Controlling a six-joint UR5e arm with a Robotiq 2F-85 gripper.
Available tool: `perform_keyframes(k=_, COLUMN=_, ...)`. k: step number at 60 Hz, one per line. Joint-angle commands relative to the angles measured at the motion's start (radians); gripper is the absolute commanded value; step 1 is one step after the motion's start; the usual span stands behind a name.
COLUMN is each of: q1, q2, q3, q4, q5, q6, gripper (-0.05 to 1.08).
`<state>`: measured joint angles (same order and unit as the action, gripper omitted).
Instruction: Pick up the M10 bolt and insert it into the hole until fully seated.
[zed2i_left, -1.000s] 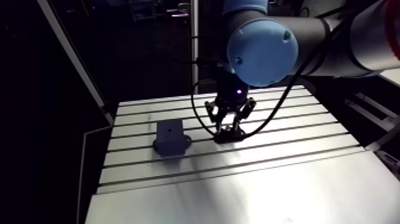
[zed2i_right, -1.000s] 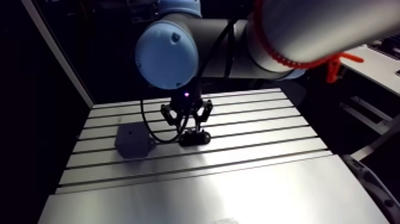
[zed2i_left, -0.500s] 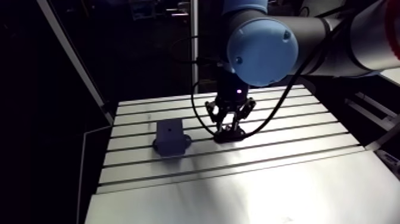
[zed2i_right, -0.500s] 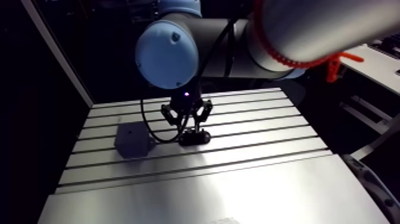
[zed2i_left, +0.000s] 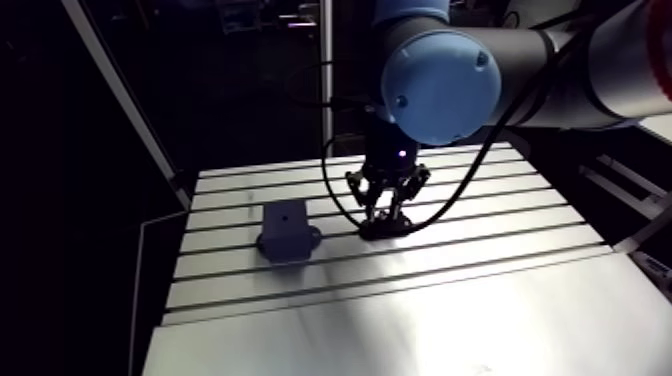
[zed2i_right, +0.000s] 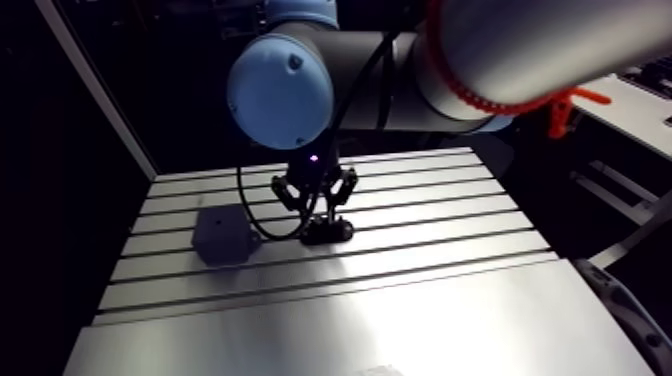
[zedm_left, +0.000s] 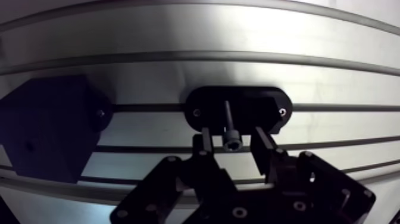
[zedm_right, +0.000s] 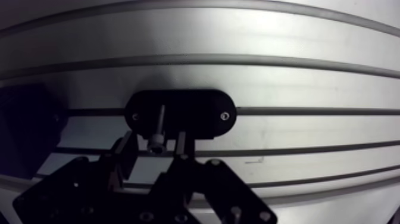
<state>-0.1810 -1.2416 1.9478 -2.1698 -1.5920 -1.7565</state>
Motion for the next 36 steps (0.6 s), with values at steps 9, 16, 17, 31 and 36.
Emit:
perform_keyframes(k=9, q1=0.0, q2=0.0, q3=0.001, q4=0.0, q5=-0.001, q6=-0.001, gripper=0.55)
perform_keyframes(k=16, q1=0.0, q2=0.001, q3=0.001, q4=0.0, q5=-0.001, q6=-0.001, gripper=0.57)
perform_keyframes(k=17, q1=0.0, q2=0.001, q3=0.001, q4=0.0, q5=-0.001, q6=-0.001, gripper=0.57)
perform_keyframes(k=31, q1=0.0, q2=0.004, q3=0.003, q4=0.0, q5=-0.001, q6=-0.001, gripper=0.59)
perform_keyframes(k=36, q1=0.0, q2=0.006, q3=0.004, q4=0.0, q5=-0.001, q6=-0.001, gripper=0.61)
